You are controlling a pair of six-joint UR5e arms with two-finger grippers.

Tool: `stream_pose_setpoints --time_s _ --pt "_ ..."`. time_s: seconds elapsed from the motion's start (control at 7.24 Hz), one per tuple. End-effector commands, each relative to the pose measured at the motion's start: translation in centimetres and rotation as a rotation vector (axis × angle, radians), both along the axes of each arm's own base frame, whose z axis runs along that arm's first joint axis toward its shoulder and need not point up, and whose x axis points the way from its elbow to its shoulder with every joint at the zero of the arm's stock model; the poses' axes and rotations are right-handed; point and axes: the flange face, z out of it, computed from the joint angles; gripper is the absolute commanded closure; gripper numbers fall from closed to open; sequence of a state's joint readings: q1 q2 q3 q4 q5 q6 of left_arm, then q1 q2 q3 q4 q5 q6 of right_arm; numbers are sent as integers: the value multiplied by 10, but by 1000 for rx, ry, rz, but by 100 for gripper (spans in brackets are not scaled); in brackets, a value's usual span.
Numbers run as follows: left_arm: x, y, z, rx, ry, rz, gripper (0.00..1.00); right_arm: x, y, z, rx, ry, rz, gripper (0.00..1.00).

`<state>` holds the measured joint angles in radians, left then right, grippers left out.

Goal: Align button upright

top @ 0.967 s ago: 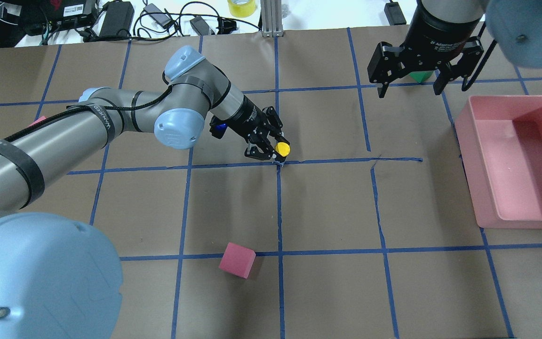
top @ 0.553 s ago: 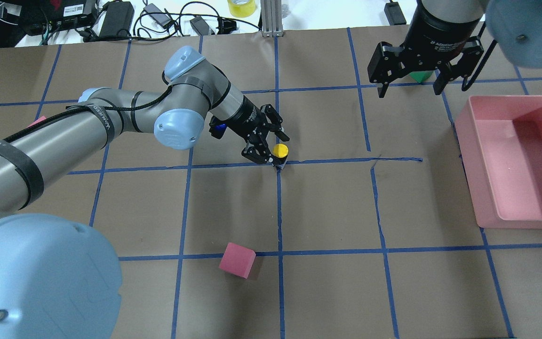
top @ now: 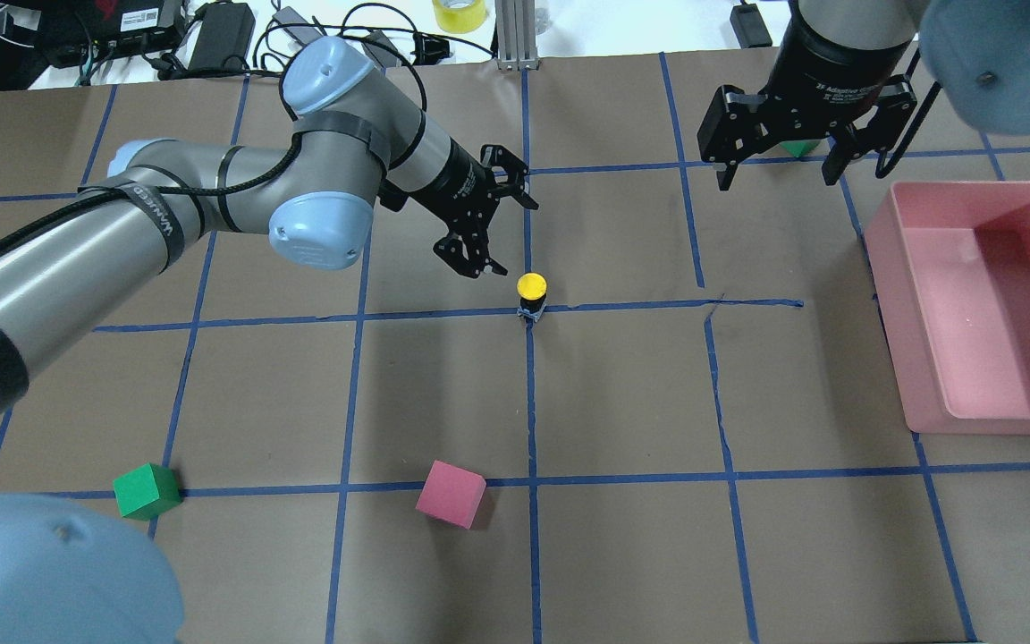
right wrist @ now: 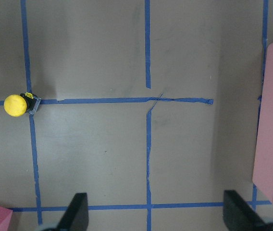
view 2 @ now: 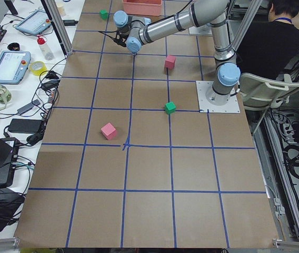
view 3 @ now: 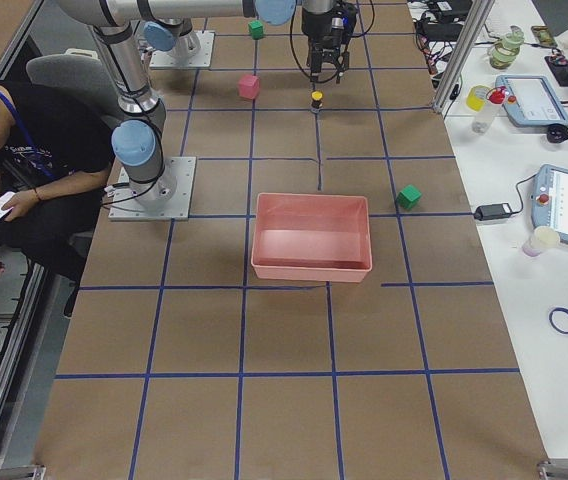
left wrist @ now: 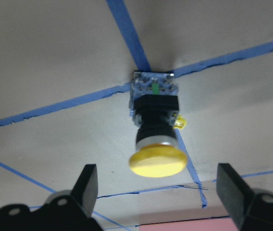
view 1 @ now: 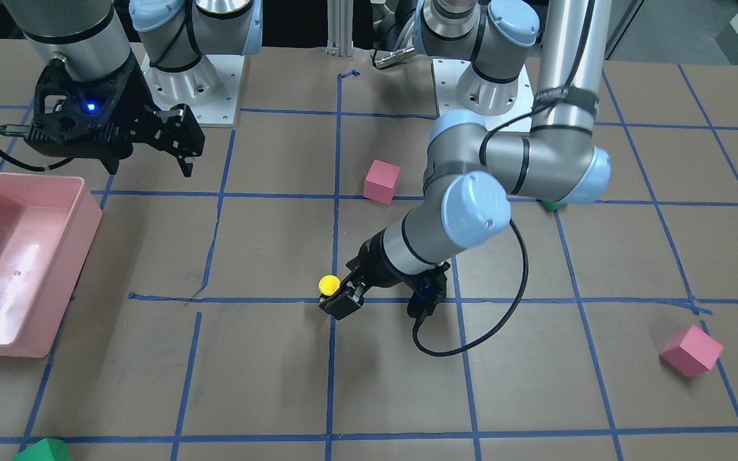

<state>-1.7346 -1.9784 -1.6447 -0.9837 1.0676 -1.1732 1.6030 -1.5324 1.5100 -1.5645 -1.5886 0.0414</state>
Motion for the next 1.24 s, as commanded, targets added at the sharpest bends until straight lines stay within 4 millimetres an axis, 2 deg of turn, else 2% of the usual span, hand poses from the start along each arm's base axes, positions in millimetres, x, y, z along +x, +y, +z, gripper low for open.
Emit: stream_pose_setpoints --time_s 0.0,0.14,0.28,0.55,0.69,0.97,1.11 --pt "7 22 92 -254 -37 -165 0 0 0 0 1 1 0 0" --pt "13 39 120 -337 -62 -276 0 0 0 0 1 1 0 0" --pt "23 56 140 -360 -160 -397 0 0 0 0 1 1 0 0" --pt "54 86 166 -392 -429 -753 0 0 0 0 1 1 0 0" --pt "72 93 175 -349 -553 -873 0 0 0 0 1 1 0 0" --pt "106 91 207 -212 -530 -886 0 0 0 0 -2 -2 0 0" --pt "105 95 221 -189 -469 -878 0 0 0 1 -4 -3 -2 0"
